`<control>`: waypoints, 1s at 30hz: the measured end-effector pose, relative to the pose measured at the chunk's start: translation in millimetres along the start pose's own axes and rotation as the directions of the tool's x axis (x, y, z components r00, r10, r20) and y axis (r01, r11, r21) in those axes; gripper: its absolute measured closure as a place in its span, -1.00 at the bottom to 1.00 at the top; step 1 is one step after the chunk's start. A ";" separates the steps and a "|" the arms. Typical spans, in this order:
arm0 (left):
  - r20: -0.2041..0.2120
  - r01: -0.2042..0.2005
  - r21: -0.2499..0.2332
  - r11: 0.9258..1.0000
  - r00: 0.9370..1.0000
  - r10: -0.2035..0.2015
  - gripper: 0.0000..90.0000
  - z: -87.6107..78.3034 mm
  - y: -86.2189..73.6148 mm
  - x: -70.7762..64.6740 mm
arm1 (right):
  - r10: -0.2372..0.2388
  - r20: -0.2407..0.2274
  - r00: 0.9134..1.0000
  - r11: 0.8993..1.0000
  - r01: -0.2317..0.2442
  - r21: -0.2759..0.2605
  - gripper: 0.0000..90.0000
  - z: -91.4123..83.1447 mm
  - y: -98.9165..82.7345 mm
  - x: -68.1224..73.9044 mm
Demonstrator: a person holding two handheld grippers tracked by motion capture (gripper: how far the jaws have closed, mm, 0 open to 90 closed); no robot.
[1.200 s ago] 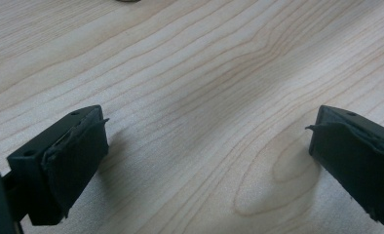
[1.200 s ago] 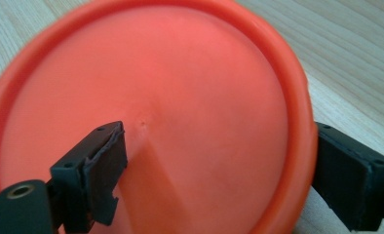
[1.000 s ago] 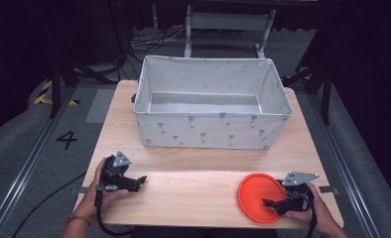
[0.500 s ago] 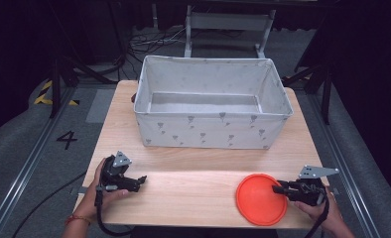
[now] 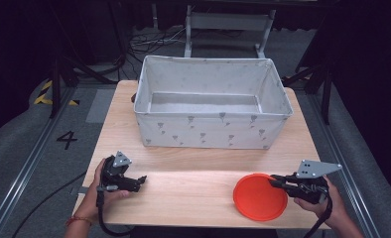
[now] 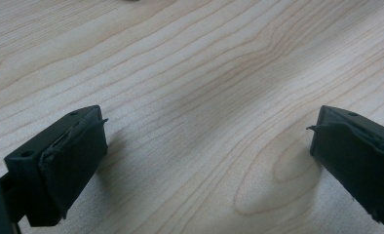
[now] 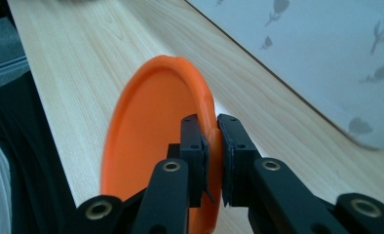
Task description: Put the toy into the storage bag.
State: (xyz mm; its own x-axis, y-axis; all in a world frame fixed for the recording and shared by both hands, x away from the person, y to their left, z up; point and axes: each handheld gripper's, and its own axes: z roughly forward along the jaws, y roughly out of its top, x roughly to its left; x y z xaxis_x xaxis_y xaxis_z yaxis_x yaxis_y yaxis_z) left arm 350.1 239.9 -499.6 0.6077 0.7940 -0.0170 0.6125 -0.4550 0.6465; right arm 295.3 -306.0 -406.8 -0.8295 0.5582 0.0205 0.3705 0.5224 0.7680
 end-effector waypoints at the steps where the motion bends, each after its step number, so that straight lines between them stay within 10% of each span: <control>1: 0.000 -0.001 0.000 1.000 1.000 0.001 -0.99 0.0 0.0 0.0 | -0.014 -0.006 1.000 1.000 0.014 0.001 0.82 -1.6 4.6 0.2; 30: 0.005 -0.006 -0.001 1.000 1.000 0.006 -0.99 -0.2 -0.3 0.8 | -0.135 0.146 0.980 0.989 0.141 -0.034 0.82 -84.4 72.6 -13.9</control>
State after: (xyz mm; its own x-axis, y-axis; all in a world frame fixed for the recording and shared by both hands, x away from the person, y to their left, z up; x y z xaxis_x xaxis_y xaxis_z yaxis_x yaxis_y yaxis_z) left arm 350.3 240.7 -499.7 0.6139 0.7892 -0.0172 0.6082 -0.4591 0.6475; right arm 298.4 -330.2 -297.3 -0.8021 0.5706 -0.1765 0.2354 0.5736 0.7845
